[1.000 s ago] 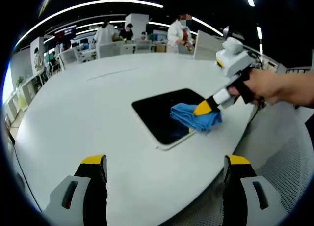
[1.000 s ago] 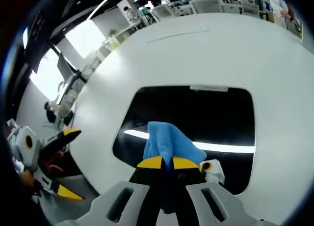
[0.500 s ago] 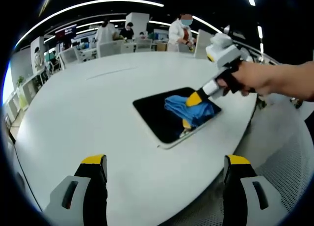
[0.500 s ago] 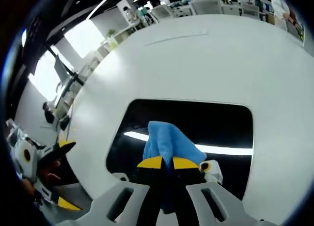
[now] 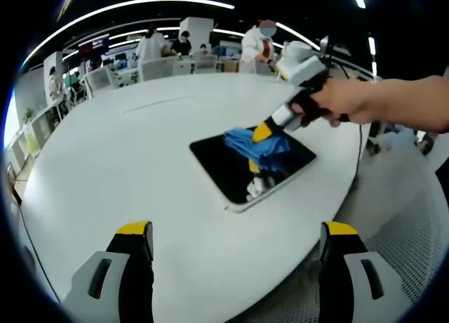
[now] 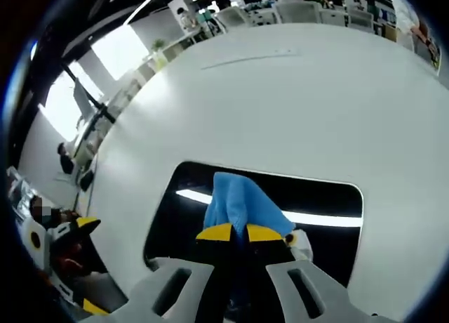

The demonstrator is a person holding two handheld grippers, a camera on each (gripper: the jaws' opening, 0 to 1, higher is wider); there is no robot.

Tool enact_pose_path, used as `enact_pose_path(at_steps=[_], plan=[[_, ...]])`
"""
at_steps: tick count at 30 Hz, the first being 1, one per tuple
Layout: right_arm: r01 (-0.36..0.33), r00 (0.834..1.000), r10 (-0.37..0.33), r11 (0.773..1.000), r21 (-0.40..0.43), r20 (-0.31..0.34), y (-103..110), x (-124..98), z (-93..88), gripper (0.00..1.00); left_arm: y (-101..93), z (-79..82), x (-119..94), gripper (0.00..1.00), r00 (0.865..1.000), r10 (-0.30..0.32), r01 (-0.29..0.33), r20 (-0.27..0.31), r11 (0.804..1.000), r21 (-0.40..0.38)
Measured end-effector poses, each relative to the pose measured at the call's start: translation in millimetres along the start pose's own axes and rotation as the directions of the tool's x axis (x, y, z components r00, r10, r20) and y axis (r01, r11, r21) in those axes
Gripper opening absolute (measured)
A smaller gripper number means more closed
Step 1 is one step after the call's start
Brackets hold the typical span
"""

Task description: Wipe the mirror surface with the cleaning cloth until all visible marks leave the cleaned area.

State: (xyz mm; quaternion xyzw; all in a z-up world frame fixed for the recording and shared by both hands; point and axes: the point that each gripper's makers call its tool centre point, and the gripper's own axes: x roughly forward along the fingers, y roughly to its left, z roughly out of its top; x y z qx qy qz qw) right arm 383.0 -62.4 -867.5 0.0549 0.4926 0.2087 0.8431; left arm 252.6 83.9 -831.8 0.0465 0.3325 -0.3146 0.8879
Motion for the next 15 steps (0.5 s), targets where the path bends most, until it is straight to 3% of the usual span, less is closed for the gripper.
enact_pose_path(at_steps=[15], plan=[[0.032, 0.999, -0.032, 0.999, -0.015, 0.000, -8, 22, 33.4, 0.00, 0.7, 0.5, -1, 0.99, 1.000, 0.004, -0.004, 0.003, 1.000, 0.001]])
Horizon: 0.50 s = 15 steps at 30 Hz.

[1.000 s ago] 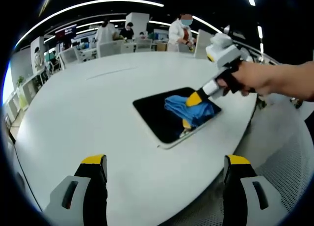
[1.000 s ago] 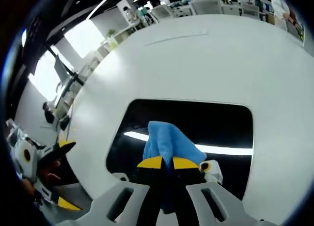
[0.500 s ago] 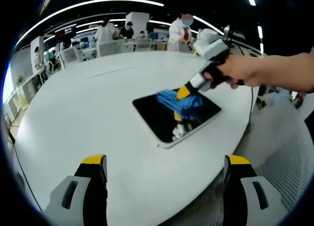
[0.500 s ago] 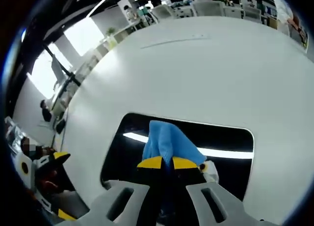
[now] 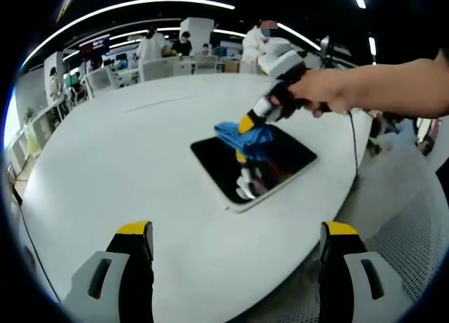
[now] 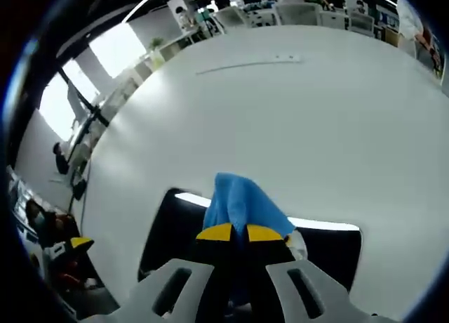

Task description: Wipe the mirror surface with the cleaning cloth until all visible marks leave the cleaned area.

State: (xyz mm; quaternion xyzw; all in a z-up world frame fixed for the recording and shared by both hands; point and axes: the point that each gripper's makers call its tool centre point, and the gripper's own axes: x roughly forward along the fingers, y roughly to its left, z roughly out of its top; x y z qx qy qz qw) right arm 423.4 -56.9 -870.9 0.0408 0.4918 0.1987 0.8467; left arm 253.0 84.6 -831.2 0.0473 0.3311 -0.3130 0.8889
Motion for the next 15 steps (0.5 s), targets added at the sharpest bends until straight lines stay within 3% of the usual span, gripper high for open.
enact_pose_path(at_steps=[15], plan=[[-0.018, 1.000, 0.019, 1.000, -0.017, 0.017, -0.5, 0.1, -0.8, 0.00, 0.1, -0.2, 0.4, 0.99, 1.000, -0.001, 0.001, 0.000, 1.000, -0.002]])
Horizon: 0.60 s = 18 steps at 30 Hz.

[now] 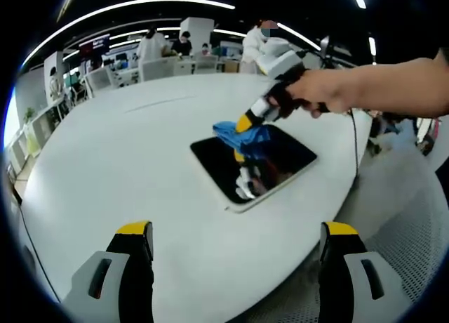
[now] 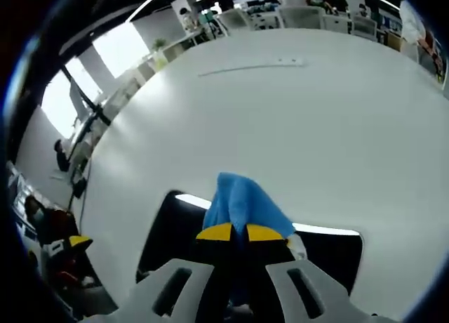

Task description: Wipe the mirror surface with the cleaning cloth until all visible marks leave the cleaned area.

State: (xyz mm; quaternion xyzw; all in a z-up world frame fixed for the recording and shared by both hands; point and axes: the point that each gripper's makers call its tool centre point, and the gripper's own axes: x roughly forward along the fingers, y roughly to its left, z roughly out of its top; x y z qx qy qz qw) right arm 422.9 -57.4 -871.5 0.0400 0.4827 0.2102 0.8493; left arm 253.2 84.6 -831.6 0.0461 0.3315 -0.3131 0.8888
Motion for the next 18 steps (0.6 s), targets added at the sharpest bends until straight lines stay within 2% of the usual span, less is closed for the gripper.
enact_pose_path(at_steps=[8, 18], plan=[[-0.016, 1.000, 0.016, 1.000, -0.012, -0.005, -1, -1, -0.8, 0.00, -0.5, -0.3, 0, 0.99, 1.000, 0.001, -0.001, -0.005, 1.000, 0.004], [-0.008, 1.000, 0.008, 1.000, -0.018, -0.008, -14, -9, -3.6, 0.00, 0.8, -1.3, 0, 0.99, 1.000, 0.007, -0.007, -0.008, 1.000, 0.003]])
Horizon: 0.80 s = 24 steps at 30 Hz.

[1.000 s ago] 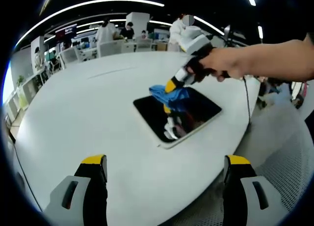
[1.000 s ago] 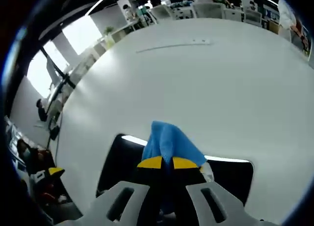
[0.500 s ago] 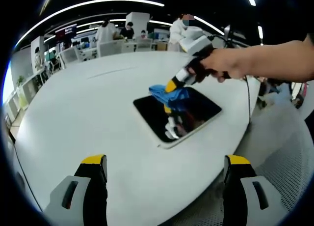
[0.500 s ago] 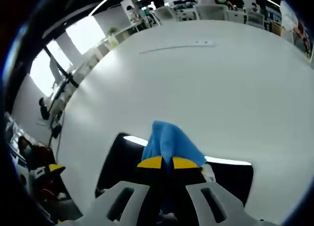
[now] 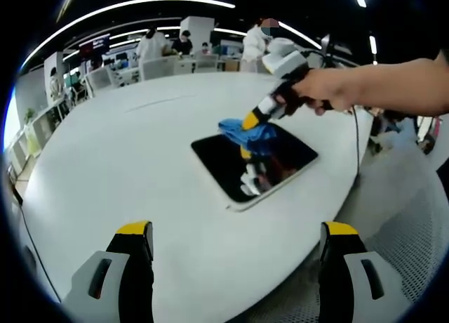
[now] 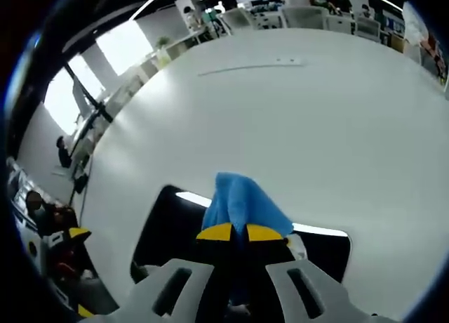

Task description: Wipe the mirror surface with the cleaning cloth until all visible marks leave the cleaned area.

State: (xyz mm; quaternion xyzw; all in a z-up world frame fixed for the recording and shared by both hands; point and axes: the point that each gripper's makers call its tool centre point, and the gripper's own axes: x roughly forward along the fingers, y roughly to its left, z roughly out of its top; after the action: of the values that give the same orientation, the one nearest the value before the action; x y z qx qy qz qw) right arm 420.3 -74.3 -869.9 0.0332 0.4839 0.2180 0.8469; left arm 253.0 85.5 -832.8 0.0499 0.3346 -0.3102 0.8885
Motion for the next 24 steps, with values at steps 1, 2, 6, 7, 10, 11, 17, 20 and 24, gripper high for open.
enact_pose_path(at_steps=[1, 2, 6, 7, 10, 11, 17, 20, 24], plan=[[0.002, 1.000, -0.002, 1.000, 0.000, 0.000, -2, -1, -0.6, 0.00, 0.0, -0.2, 0, 0.99, 1.000, 0.000, 0.000, -0.001, 1.000, 0.000], [0.003, 1.000, -0.003, 1.000, -0.001, 0.000, -3, -2, -1.1, 0.00, 0.4, -0.7, 0, 0.99, 1.000, 0.000, 0.000, -0.002, 1.000, 0.000], [0.006, 1.000, -0.006, 1.000, -0.001, 0.002, -7, -5, -2.6, 0.00, -0.1, -0.5, 0, 0.99, 1.000, 0.000, 0.000, -0.004, 1.000, 0.001], [0.007, 1.000, -0.007, 1.000, -0.001, 0.002, -6, -7, -3.2, 0.00, -0.2, -0.4, 0, 0.99, 1.000, -0.001, 0.001, -0.004, 1.000, 0.001], [0.009, 1.000, -0.009, 1.000, 0.000, 0.003, -8, -10, -3.9, 0.00, 0.2, -0.8, 0, 0.99, 1.000, -0.001, 0.001, -0.005, 1.000, 0.001], [0.011, 1.000, -0.011, 1.000, -0.001, 0.003, -9, -10, -3.7, 0.00, 0.2, -0.8, 0, 0.99, 1.000, -0.001, 0.001, -0.005, 1.000, 0.000], [0.019, 1.000, -0.019, 1.000, -0.003, -0.002, -16, -13, -4.4, 0.00, 0.3, -0.9, 0, 0.99, 1.000, 0.000, 0.000, -0.005, 1.000, 0.003], [0.025, 1.000, -0.025, 1.000, -0.002, -0.004, -21, -15, -5.3, 0.00, -0.1, -0.8, 0, 0.99, 1.000, -0.001, 0.001, -0.005, 1.000, 0.004], [0.035, 0.999, -0.035, 0.999, 0.005, -0.005, -26, -18, -6.2, 0.00, -0.6, -0.9, 0, 0.99, 1.000, -0.003, 0.003, -0.007, 1.000, 0.004]])
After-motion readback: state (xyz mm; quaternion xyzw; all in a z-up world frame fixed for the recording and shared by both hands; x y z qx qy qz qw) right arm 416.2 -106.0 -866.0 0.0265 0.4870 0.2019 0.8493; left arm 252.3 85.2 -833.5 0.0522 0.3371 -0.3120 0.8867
